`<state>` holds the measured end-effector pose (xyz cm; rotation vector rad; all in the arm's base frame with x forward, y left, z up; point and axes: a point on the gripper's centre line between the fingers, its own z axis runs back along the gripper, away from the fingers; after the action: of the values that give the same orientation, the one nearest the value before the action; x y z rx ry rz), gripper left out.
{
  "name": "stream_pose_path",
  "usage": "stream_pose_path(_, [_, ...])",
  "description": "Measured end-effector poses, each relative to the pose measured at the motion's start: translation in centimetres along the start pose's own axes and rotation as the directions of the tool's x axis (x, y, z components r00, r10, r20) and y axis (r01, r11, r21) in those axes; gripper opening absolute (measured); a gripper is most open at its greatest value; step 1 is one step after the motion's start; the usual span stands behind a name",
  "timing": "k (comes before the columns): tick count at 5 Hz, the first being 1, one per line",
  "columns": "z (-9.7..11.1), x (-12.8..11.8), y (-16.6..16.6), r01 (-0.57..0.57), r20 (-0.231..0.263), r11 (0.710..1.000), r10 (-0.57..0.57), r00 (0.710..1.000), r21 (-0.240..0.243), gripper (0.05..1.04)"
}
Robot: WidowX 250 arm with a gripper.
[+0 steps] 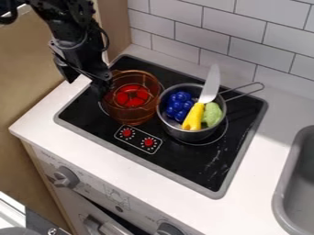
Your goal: Remove the lid from the left burner
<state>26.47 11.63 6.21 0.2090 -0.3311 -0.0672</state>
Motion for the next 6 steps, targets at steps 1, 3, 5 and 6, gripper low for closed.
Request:
stream_pose_path(1, [0.0, 0.1, -0.6, -0.013, 0.007, 0.999, 0.014, 1.0, -0.044, 1.001])
stream_pose_path(3, [1.7, 2.1, -1.0, -0.046, -0.073, 0.996, 0.04, 0.997, -0.08, 1.001])
stream_pose_path(5, [1.3, 2.9, -0.8, -0.078, -0.095, 0.994, 0.071, 0.993, -0.078, 1.001])
stream_pose_path(6, [1.0, 2.0, -0.6, -0.149, -0.129, 0.988, 0.142, 0.981, -0.043, 1.001])
